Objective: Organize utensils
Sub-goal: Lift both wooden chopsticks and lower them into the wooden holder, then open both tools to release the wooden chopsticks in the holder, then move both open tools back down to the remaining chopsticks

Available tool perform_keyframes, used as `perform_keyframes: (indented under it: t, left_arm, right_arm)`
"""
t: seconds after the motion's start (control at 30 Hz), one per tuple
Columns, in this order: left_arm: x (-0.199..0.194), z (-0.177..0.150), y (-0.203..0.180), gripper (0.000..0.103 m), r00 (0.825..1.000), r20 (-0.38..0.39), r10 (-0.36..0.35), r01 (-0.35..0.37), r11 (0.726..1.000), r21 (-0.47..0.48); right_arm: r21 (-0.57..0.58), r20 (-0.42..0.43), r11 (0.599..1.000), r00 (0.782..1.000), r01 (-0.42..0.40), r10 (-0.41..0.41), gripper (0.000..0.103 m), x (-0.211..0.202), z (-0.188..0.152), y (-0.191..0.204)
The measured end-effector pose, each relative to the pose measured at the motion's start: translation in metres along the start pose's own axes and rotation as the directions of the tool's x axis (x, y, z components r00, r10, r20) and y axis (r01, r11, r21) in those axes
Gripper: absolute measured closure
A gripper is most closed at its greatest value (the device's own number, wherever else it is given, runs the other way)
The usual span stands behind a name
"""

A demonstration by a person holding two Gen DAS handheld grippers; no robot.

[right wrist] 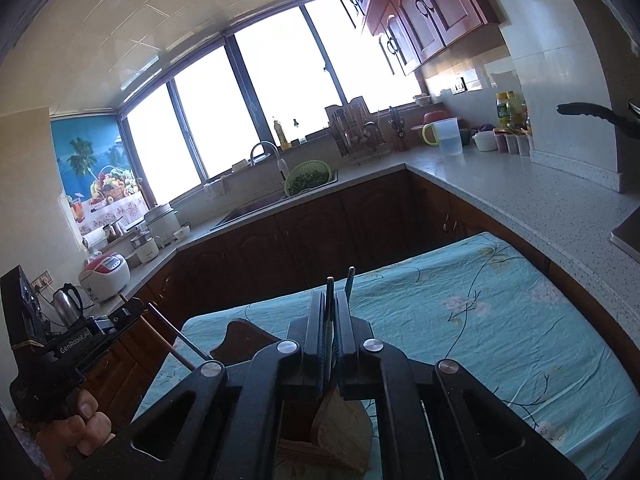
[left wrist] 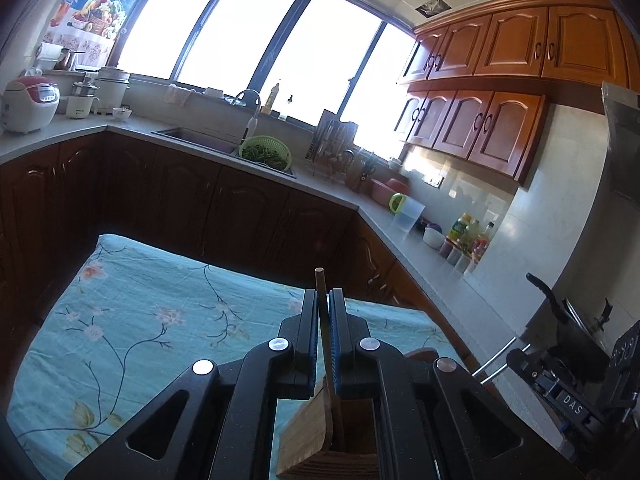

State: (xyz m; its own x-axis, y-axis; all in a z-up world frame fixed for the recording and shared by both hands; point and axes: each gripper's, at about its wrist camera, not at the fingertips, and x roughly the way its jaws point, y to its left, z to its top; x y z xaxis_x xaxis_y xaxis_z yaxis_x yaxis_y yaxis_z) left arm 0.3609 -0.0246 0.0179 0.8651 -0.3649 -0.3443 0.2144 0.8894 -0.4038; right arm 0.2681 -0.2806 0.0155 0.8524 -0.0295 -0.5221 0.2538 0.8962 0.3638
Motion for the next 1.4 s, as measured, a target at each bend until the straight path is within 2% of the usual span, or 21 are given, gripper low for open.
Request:
perform_keyframes:
  t: [0.13, 0.47, 0.57, 0.6, 0.63, 0.67, 0.7, 0.77, 0.8, 0.83, 0.87, 0.9, 0.97, 1.17, 1.4]
  left_arm:
    - [0.006, 0.008, -0.001, 0.099, 1.0, -0.011, 0.01, -0.01, 0.999, 0.046]
    - [0.0, 0.021, 0.009, 0.099, 1.0, -0.027, 0.006, -0.005, 0.999, 0.044]
    - [-0.006, 0.021, 0.015, 0.096, 0.999, -0.042, -0.007, 0.008, 1.0, 0.03]
    - [-0.007, 0.023, 0.015, 0.093, 0.999, -0.046, -0.009, 0.01, 1.0, 0.025]
    - [-0.009, 0.024, 0.016, 0.084, 0.999, -0.042, -0.008, 0.009, 1.0, 0.021]
    - [-0.013, 0.025, 0.017, 0.077, 0.999, -0.032, -0.005, 0.006, 1.0, 0.018]
    - [-0.017, 0.026, 0.017, 0.073, 1.0, -0.023, 0.0, 0.0, 1.0, 0.017]
    - [-0.027, 0.022, 0.018, 0.063, 1.0, -0.015, 0.002, -0.001, 1.0, 0.016]
    - [-0.031, 0.021, 0.019, 0.06, 1.0, -0.016, 0.004, -0.004, 1.0, 0.014]
    - [-0.036, 0.019, 0.02, 0.05, 1.0, -0.016, 0.009, -0.009, 1.0, 0.009]
    - [-0.042, 0.017, 0.02, 0.042, 1.0, -0.011, 0.014, -0.014, 1.0, 0.003]
    - [-0.049, 0.016, 0.022, 0.039, 1.0, -0.006, 0.02, -0.02, 1.0, -0.003]
    - [-0.063, 0.011, 0.023, 0.028, 1.0, 0.0, 0.03, -0.03, 0.999, -0.013]
    - [-0.106, -0.005, 0.027, 0.026, 0.999, -0.005, 0.043, -0.043, 0.998, -0.037]
    - [-0.152, -0.024, 0.02, 0.025, 0.998, -0.027, 0.057, -0.057, 0.998, -0.018]
  right_arm:
    - [-0.003, -0.004, 1.0, 1.0, 0.004, -0.004, 0.099, 0.0, 0.001, 0.0]
    - [0.014, -0.024, 1.0, 1.0, -0.001, 0.001, 0.098, 0.002, 0.004, -0.002]
    - [0.029, -0.036, 1.0, 0.999, -0.009, 0.01, 0.093, 0.004, 0.006, -0.005]
    - [0.036, -0.041, 0.999, 0.999, -0.015, 0.016, 0.09, 0.004, 0.007, -0.006]
    - [0.044, -0.042, 0.999, 0.999, -0.021, 0.023, 0.087, 0.003, 0.008, -0.008]
    - [0.05, -0.037, 0.998, 0.999, -0.023, 0.025, 0.076, 0.001, 0.008, -0.009]
    - [0.056, -0.029, 0.998, 0.999, -0.027, 0.029, 0.059, -0.001, 0.008, -0.01]
    - [0.069, -0.005, 0.997, 0.999, -0.037, 0.037, 0.043, -0.008, 0.01, -0.014]
    - [0.074, 0.007, 0.996, 0.999, -0.04, 0.039, 0.038, -0.013, 0.011, -0.015]
    - [0.08, 0.019, 0.996, 0.999, -0.042, 0.04, 0.033, -0.018, 0.012, -0.016]
    - [0.087, 0.029, 0.995, 0.999, -0.046, 0.043, 0.022, -0.023, 0.013, -0.017]
    - [0.094, 0.04, 0.994, 0.998, -0.051, 0.048, 0.012, -0.029, 0.013, -0.017]
    - [0.099, 0.064, 0.993, 0.996, -0.065, 0.058, 0.009, -0.041, 0.014, -0.019]
    - [0.089, 0.076, 0.994, 0.996, -0.063, 0.056, 0.007, -0.071, 0.006, -0.02]
    - [0.103, 0.053, 0.994, 0.998, -0.043, 0.038, 0.007, -0.098, -0.015, -0.027]
